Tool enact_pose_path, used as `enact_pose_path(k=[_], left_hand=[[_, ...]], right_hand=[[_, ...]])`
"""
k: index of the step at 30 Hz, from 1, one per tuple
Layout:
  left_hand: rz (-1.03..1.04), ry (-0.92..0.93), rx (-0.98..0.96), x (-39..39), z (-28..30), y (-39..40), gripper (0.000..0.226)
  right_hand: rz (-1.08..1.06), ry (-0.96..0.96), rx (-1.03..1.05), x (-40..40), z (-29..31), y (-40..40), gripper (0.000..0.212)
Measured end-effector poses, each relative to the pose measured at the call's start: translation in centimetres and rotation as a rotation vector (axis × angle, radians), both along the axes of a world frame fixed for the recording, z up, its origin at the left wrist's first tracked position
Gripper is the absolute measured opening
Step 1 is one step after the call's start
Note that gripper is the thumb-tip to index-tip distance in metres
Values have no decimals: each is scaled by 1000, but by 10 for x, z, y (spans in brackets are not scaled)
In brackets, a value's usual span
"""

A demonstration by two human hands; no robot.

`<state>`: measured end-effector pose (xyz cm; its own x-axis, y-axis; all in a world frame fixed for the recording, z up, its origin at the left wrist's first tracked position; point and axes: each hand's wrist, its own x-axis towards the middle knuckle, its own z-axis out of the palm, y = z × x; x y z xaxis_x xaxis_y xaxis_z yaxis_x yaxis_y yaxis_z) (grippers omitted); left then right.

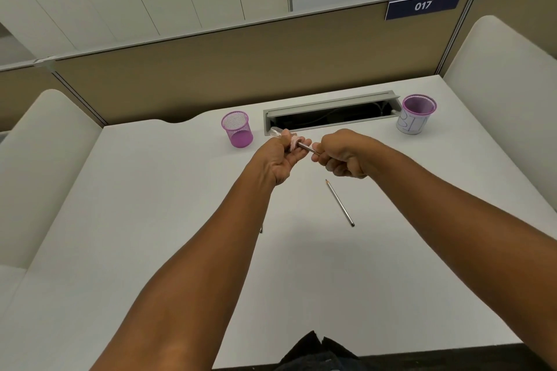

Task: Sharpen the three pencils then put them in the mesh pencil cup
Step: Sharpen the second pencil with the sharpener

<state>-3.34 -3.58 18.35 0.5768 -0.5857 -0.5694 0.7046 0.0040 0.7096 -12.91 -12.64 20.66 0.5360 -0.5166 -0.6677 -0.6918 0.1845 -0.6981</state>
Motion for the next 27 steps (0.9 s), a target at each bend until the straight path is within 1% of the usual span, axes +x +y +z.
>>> enact_pose_path(k=[1, 2, 3, 6, 8, 10, 11, 13, 14, 15, 16, 18, 19, 20, 21, 23, 27], left_hand=[[0, -5, 8, 0, 1, 0, 36], [6, -12, 15, 0, 2, -1, 36], [12, -20, 16, 0, 2, -2, 35], [17, -60, 19, 2, 4, -4, 36], [24, -57, 11, 2, 5, -5, 38], [25, -36, 11, 0, 5, -5, 38], [24, -34, 13, -1, 5, -5, 38], [27, -35, 3, -2, 7, -4, 39], [31, -29, -3, -2, 7, -4, 40], [30, -24, -4, -2, 7, -3, 40], [26, -19, -9, -2, 6, -3, 39], [14, -15, -14, -2, 3, 0, 33], [-1, -14, -14, -1, 2, 1, 28], [-11, -7, -14, 0, 0, 3, 25], [-17, 0, -15, 0, -2, 4, 25], [-14, 11, -9, -1, -2, 5, 28], [28, 13, -4, 0, -3, 6, 33]], right_hand=[[32, -3, -25, -1, 1, 0, 34], [66, -15, -109, -1, -1, 1, 33], [102, -35, -240, -1, -3, 4, 31], [224, -91, -790, -1, -17, 12, 22], [316, -46, -1124, -4, -20, 18, 16], [401, 0, -1307, -7, -21, 20, 16], [427, 17, -1341, -9, -21, 21, 17], [426, 30, -1318, -11, -22, 22, 15], [386, 35, -1243, -9, -20, 21, 15], [329, 43, -1089, -5, -18, 19, 20], [246, 21, -852, -2, -14, 16, 28], [43, -61, -227, 2, -3, 10, 38], [-22, -84, -3, 1, 3, 8, 40], [-38, -95, 100, -1, 6, 7, 40], [-26, -95, 124, -3, 9, 8, 40], [16, -82, 61, -3, 9, 10, 39], [152, -20, -272, -4, -3, 14, 36]])
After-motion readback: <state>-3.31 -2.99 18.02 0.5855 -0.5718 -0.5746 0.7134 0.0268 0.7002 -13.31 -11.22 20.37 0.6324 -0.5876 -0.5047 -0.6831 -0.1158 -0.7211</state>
